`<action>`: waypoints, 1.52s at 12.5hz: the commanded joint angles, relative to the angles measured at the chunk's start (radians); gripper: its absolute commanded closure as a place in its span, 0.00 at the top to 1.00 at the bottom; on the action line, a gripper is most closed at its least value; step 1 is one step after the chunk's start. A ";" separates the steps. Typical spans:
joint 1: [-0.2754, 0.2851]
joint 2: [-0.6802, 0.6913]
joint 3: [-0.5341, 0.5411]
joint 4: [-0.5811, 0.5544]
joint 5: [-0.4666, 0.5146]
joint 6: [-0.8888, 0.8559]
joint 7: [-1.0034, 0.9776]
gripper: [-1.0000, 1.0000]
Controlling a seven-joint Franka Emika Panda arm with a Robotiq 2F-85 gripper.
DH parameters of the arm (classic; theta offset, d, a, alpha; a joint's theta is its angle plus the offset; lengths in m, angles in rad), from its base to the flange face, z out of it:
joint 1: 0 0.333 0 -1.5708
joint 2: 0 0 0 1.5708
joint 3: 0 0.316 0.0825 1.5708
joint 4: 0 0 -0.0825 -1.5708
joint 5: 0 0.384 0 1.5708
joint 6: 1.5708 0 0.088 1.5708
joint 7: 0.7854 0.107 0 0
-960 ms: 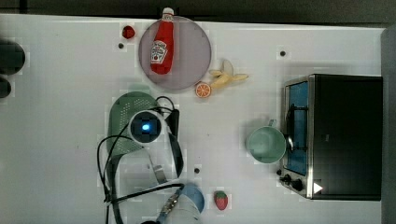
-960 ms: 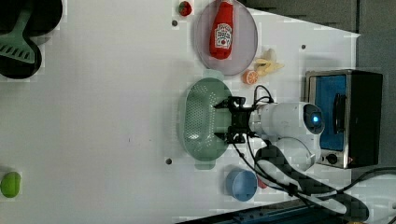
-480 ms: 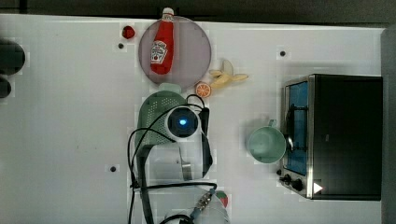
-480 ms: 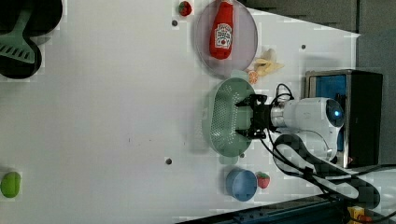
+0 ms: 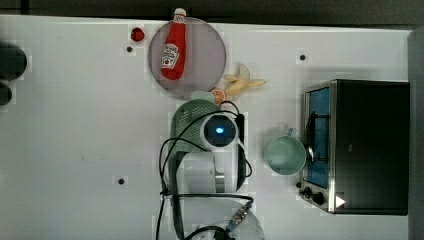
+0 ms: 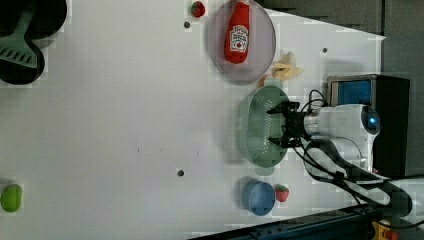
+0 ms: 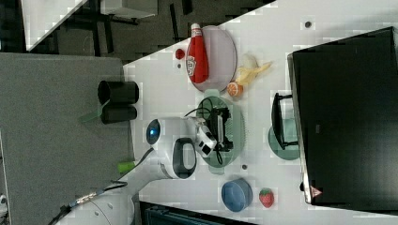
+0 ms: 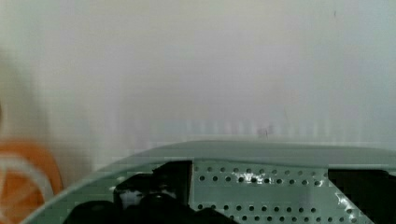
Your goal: Drag strainer left to right.
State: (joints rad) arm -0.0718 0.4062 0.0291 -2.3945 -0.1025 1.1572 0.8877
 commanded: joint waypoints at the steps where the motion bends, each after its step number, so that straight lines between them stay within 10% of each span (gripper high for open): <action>1: -0.020 -0.028 -0.037 -0.007 0.014 0.000 -0.121 1.00; 12: -0.019 -0.178 -0.039 0.006 0.016 -0.114 -0.498 1.00; 19: -0.016 -0.532 -0.017 0.234 0.067 -0.768 -0.763 1.00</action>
State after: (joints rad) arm -0.0951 -0.1008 0.0309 -2.1953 -0.0706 0.4255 0.2170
